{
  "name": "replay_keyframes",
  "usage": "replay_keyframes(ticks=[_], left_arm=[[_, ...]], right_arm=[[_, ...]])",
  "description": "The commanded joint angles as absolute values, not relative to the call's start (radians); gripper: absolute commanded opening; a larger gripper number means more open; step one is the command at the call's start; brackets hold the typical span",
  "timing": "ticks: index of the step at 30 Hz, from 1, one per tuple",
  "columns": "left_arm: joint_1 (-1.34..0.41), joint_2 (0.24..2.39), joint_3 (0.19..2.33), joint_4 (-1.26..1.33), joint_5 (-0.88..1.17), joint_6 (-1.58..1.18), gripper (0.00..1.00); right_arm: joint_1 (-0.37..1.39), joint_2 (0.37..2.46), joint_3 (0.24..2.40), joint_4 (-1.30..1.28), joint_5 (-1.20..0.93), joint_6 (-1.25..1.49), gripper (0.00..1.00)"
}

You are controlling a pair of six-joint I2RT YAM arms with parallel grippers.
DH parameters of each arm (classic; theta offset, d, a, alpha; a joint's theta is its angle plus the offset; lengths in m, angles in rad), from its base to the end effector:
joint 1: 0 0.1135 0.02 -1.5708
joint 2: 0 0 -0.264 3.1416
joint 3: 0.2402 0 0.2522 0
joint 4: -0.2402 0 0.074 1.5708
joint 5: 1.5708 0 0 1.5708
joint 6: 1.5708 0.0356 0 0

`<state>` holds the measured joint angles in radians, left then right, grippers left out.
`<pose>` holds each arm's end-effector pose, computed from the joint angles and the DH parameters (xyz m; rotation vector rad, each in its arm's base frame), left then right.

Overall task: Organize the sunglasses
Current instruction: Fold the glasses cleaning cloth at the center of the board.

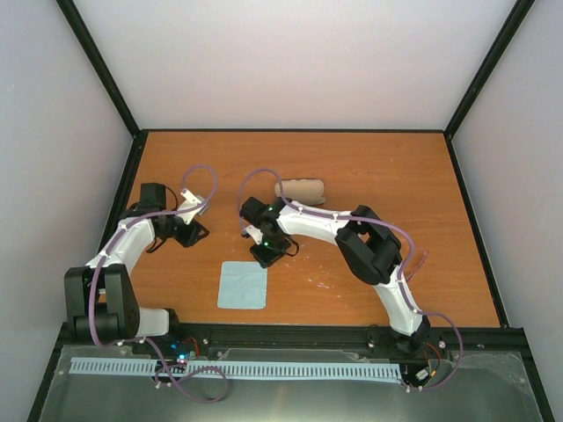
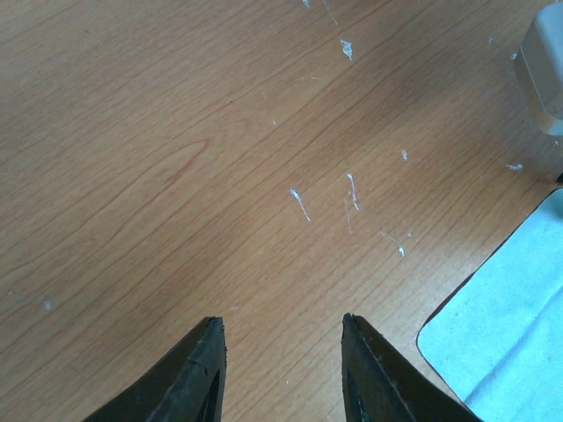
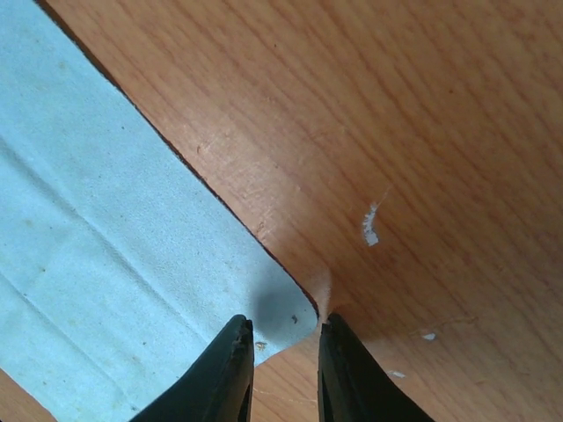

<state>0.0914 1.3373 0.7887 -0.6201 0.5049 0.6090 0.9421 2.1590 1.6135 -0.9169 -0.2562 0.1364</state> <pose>0.2409 0.0048 0.1970 0.7861 2.4428 -0.4417 0.2390 0.3440 0.1495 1.2247 -2.8190 -0.4253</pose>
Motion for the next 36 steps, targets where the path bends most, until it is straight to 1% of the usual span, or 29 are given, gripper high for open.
replay_keyframes(ticks=[1, 9, 13, 19, 24, 28, 36], left_arm=[[0.101, 1.304, 0.783, -0.603, 0.518, 0.594, 0.37], [0.101, 1.278, 0.757, -0.601, 0.513, 0.583, 0.37], [0.101, 1.272, 0.755, -0.601, 0.520, 0.585, 0.37], [0.101, 1.290, 0.756, -0.604, 0.562, 0.620, 0.38], [0.101, 1.383, 0.818, -0.672, 0.660, 0.665, 0.38], [0.098, 1.459, 0.858, -0.698, 0.695, 0.689, 0.35], [0.067, 1.536, 0.952, -0.713, 0.719, 0.709, 0.38]], right_arm=[[0.969, 2.203, 1.612, -0.920, -0.232, 0.143, 0.22], [0.981, 2.213, 1.588, -0.923, -0.201, 0.155, 0.11], [0.983, 2.215, 1.588, -0.929, -0.171, 0.165, 0.03], [0.983, 2.200, 1.586, -0.923, -0.100, 0.192, 0.03], [0.964, 2.205, 1.592, -0.913, -0.077, 0.215, 0.03], [0.931, 2.216, 1.601, -0.919, -0.059, 0.212, 0.03], [0.842, 2.217, 1.616, -0.900, -0.052, 0.219, 0.03]])
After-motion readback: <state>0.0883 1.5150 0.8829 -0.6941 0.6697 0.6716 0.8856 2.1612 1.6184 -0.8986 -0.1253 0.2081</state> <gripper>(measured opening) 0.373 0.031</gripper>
